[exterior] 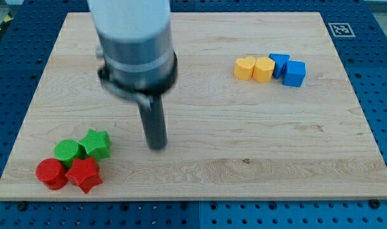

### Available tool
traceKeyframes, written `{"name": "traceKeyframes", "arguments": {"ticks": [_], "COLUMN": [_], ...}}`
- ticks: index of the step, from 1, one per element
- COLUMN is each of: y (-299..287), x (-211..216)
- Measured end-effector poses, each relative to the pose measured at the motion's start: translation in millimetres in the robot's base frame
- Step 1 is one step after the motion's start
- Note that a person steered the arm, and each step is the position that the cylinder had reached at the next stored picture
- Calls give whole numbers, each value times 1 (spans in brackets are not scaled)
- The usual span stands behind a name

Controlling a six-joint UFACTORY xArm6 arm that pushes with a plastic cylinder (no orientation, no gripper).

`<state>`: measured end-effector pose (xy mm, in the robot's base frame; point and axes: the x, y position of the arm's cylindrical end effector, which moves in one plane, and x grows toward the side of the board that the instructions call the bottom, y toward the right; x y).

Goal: Move your arm towards bottom left

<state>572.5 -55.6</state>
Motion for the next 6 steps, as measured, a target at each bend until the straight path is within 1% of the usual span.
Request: {"name": "traceKeyframes", "arguments": {"ticks": [1, 2, 3, 4, 5, 6], "y": [7, 12, 10, -57, -165, -249], "x": [45, 35, -38, -86, -81, -24]}}
